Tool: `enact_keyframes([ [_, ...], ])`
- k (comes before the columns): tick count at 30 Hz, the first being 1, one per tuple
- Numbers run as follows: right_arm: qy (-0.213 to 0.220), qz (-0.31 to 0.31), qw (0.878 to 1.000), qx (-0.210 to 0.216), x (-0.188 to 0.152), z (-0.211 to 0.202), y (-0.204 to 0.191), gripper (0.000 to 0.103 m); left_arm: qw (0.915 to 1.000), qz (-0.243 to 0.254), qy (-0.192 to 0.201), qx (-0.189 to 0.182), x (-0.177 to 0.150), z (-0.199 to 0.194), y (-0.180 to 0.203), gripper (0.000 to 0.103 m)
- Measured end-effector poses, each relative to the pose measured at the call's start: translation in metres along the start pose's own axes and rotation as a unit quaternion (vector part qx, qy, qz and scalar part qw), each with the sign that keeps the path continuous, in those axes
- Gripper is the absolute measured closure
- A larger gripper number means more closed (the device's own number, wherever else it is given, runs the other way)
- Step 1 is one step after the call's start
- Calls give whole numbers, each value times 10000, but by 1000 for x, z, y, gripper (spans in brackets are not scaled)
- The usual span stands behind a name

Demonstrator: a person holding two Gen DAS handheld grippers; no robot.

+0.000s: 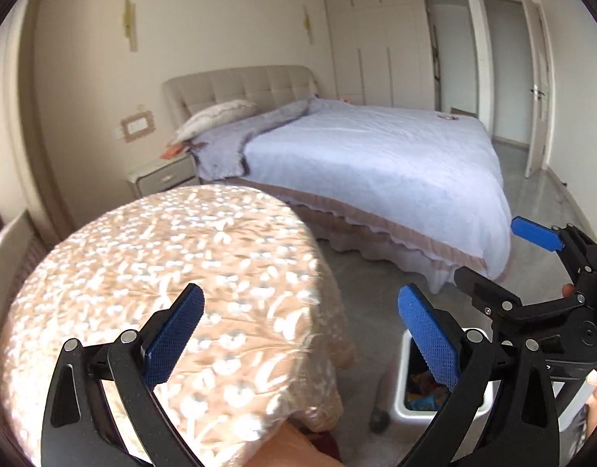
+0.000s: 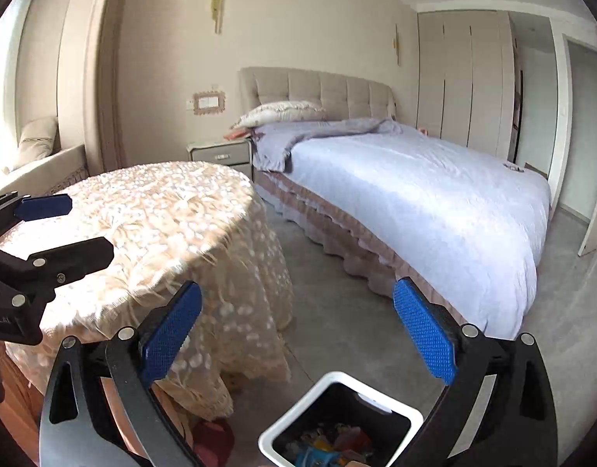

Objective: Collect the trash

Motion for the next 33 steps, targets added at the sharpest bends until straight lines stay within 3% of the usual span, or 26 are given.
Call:
enact_keyframes([
  [5, 356, -285, 9983, 363, 29, -6, -73, 5, 9947, -549, 207, 840, -4, -43, -82, 5],
  [12, 692, -457, 9919, 960, 57, -31, -165, 5, 9779, -1044, 523, 1732, -17, -100, -164, 5],
  [17, 907, -479, 9892, 1047, 72, -54, -210, 5, 9696, -1402, 717, 1874, -28, -134, -198, 5],
  [33, 958, -746, 9867, 1076, 59, -93, -272, 5, 9492, -1636, 979, 2503, -71, -201, -241, 5],
])
Point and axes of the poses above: each gripper's, at about its wrist camera, not at the fingertips, and z roughly the way its jaws point, y to its right, x to its top, the point moved 10 cm from there along z, roughly the way its jaws point, and after that the axes turned 2 degrees about x, right-handed, at the moved point
